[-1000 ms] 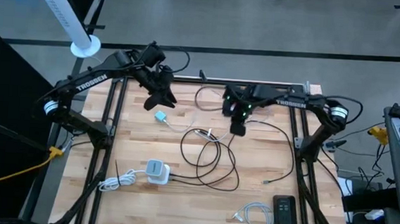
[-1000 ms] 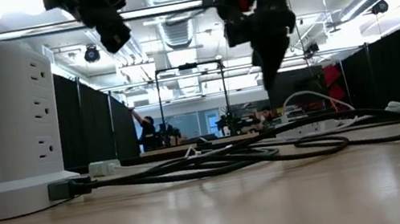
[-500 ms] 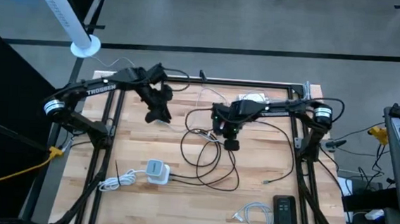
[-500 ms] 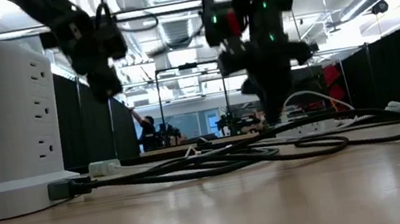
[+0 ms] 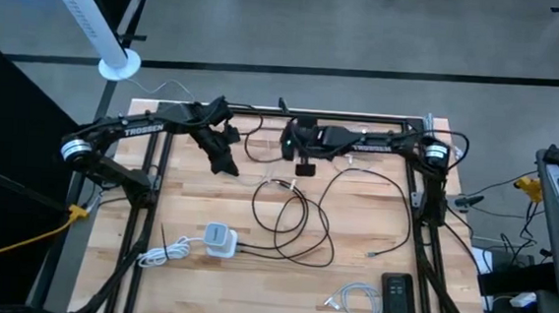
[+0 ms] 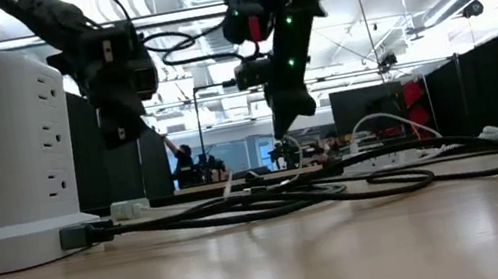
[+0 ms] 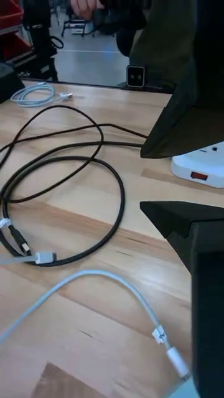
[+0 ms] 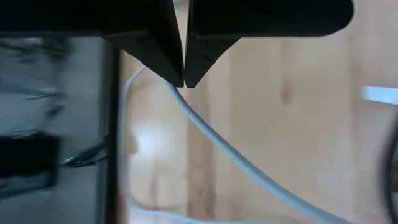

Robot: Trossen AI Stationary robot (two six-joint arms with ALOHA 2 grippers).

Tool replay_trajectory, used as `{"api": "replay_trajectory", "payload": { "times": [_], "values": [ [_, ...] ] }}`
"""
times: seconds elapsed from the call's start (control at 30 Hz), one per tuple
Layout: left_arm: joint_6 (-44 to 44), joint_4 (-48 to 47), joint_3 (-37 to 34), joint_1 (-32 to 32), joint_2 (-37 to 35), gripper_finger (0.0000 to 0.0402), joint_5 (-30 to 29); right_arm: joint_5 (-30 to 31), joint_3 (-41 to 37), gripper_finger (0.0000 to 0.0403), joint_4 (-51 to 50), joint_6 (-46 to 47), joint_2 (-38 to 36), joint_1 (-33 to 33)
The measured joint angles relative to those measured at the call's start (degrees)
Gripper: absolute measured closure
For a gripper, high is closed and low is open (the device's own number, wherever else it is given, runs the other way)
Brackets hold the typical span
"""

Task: Plug in charger cables
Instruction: Adjust the charger cables

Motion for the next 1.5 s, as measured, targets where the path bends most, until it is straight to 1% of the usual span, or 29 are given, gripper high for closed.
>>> {"api": "replay_trajectory", "payload": {
  "times": [0.1,0.27,0.4,0.53,0.6,0.7,0.83,1.0,1.03,1.13,1.23,1.37,1.5],
  "values": [
    [-1.3,0.1,0.0,-0.2,0.0,0.0292,0.0,-5.6,-1.2,0.0403,-1.9,2.8,-1.2,-1.6],
    [-1.6,1.1,-0.1,-0.6,0.0,0.0292,-0.3,-13.5,-3.7,0.0403,-5.0,3.0,-2.4,-3.0],
    [-1.9,1.9,-0.1,-0.7,0.0,0.0292,-0.7,-19.0,-5.4,0.0403,-4.6,3.0,-1.3,-2.8],
    [-2.5,1.8,-0.1,-1.1,-0.1,0.0292,-1.0,-27.0,-6.1,0.0403,-8.2,3.0,-1.2,-2.6],
    [-2.4,1.8,-0.1,-1.4,-0.2,0.0292,-1.3,-30.0,-6.5,0.0403,-7.6,2.6,-1.2,-2.3],
    [-2.1,1.9,-0.1,-1.5,-0.2,0.0292,-1.6,-30.9,-7.1,0.0403,-4.4,0.6,0.1,-1.8],
    [-1.3,1.3,-0.1,-1.5,-0.1,0.0292,-1.7,-31.3,-7.3,0.0403,0.7,0.5,4.1,-1.9],
    [3.2,-5.7,-0.2,-1.6,-0.1,0.0292,-2.7,-32.0,-5.8,0.0403,5.6,-0.4,7.0,-2.0],
    [3.6,-7.3,-0.2,-1.6,-0.2,0.0292,-3.5,-31.5,-5.2,0.0403,7.3,-0.6,7.3,-2.1],
    [3.9,-9.4,-0.2,-1.6,-0.3,0.0292,-5.9,-26.5,-2.6,0.0403,17.8,-2.0,8.5,-2.5],
    [3.8,-10.1,-0.2,-1.6,-0.4,0.0292,-6.6,-23.7,0.8,0.0403,21.7,-1.0,8.4,-3.8],
    [4.0,-15.3,-0.2,-1.6,-0.4,0.0292,-6.9,-23.7,5.4,0.0403,20.0,3.8,7.9,-5.6],
    [6.5,-22.0,-0.2,-1.6,-0.4,0.0292,-11.6,-25.7,7.3,0.0403,14.6,4.1,5.1,-7.1]
  ]
}}
